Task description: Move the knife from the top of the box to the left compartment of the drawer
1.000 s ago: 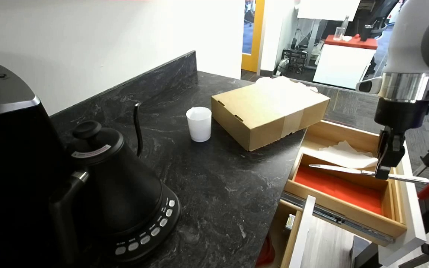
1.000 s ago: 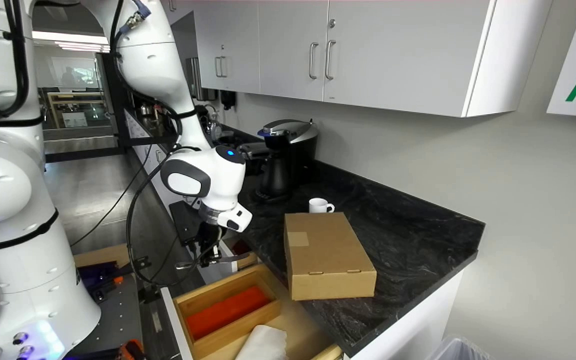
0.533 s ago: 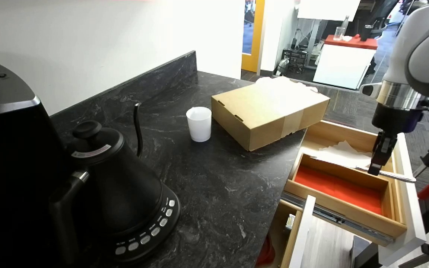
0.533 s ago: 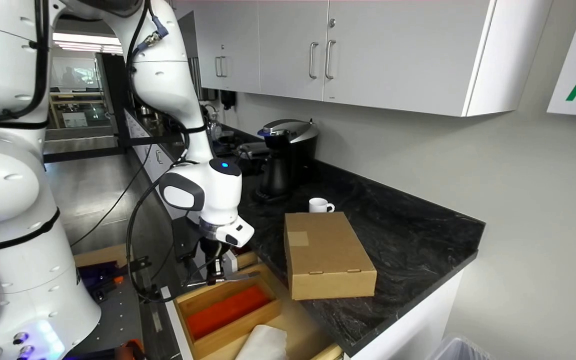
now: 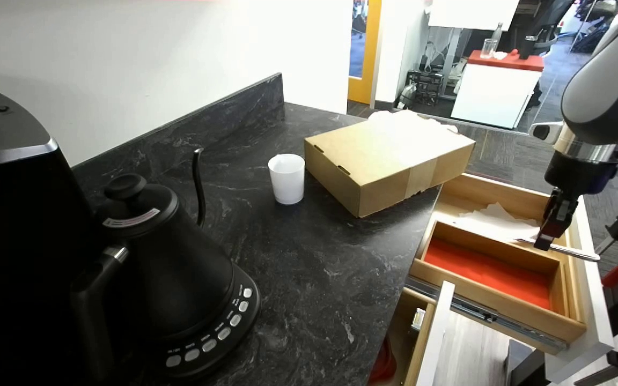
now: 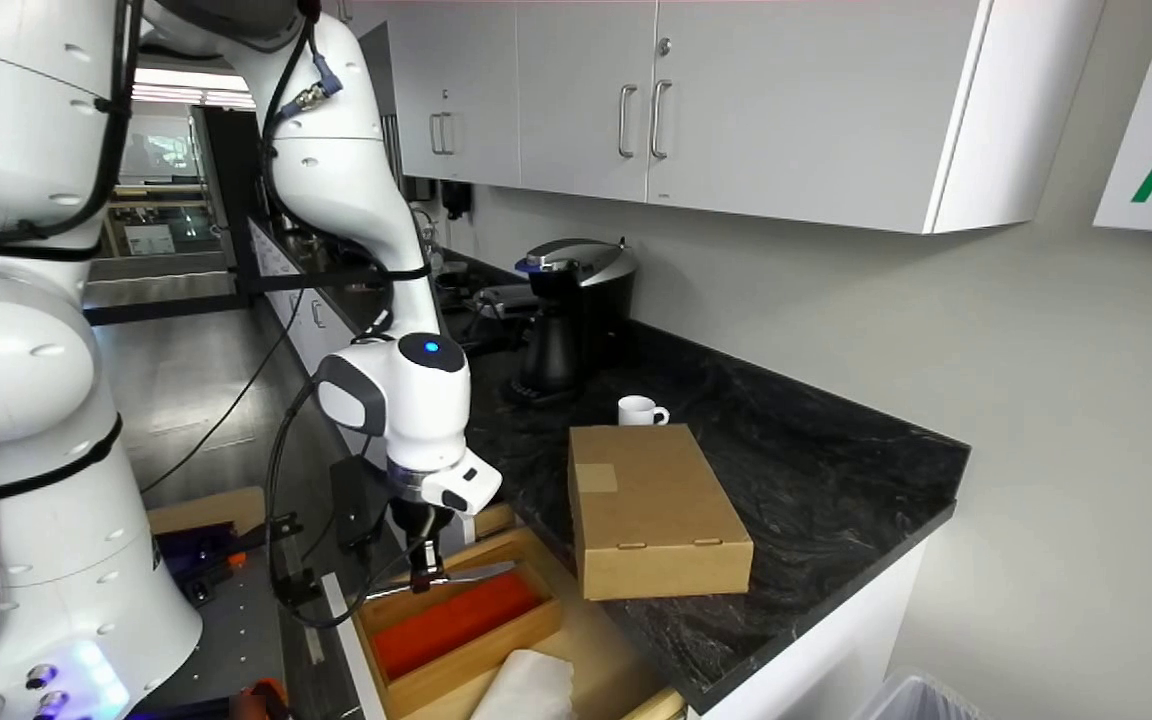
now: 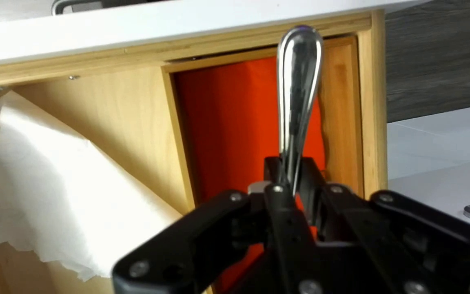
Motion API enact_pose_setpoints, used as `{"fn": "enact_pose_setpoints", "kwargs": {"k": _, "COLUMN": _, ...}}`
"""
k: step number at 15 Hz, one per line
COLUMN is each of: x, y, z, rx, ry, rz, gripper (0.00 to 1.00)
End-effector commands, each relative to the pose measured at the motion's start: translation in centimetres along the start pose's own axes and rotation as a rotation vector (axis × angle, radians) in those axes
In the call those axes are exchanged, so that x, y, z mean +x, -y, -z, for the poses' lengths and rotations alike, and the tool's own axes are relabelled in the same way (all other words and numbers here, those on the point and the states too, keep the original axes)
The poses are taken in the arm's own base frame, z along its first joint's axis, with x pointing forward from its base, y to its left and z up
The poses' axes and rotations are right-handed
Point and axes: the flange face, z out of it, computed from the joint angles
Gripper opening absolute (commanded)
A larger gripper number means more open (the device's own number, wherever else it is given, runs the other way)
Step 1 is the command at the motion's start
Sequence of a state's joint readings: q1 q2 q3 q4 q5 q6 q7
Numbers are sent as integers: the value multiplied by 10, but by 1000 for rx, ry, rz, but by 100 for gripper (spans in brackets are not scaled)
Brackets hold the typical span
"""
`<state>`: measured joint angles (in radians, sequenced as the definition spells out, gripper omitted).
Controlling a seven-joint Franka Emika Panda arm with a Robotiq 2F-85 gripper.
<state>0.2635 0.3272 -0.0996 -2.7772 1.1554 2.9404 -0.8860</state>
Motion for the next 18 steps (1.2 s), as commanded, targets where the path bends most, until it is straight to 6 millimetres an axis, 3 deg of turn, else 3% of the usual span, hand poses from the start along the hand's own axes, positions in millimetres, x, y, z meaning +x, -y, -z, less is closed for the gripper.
{"fn": "enact_pose_setpoints", "kwargs": {"k": 1, "x": -4, "y": 6, "z": 1, "rx": -19, "ry": -29, "rz": 56, "gripper": 5}}
{"fn": "enact_pose_setpoints", "kwargs": {"k": 2, "x": -6, "y": 9, "z": 1, "rx": -15, "ry": -31, "rz": 63, "gripper": 5}}
{"fn": "enact_pose_setpoints", "kwargs": {"k": 3, "x": -7, "y": 11, "z": 0, "rx": -13, "ry": -33, "rz": 78, "gripper": 39}}
{"fn": "enact_pose_setpoints", "kwargs": {"k": 5, "x": -10, "y": 14, "z": -1, "rx": -7, "ry": -34, "rz": 85, "gripper": 45}}
{"fn": "enact_pose_setpoints", "kwargs": {"k": 12, "x": -19, "y": 18, "z": -2, "rx": 8, "ry": -53, "rz": 77, "gripper": 90}}
{"fn": "enact_pose_setpoints", "kwargs": {"k": 13, "x": -16, "y": 18, "z": -4, "rx": 21, "ry": -34, "rz": 81, "gripper": 72}}
{"fn": "enact_pose_setpoints", "kwargs": {"k": 16, "x": -17, "y": 17, "z": -4, "rx": 23, "ry": -37, "rz": 75, "gripper": 89}}
{"fn": "enact_pose_setpoints", "kwargs": {"k": 18, "x": -17, "y": 17, "z": -4, "rx": 23, "ry": -37, "rz": 75, "gripper": 90}}
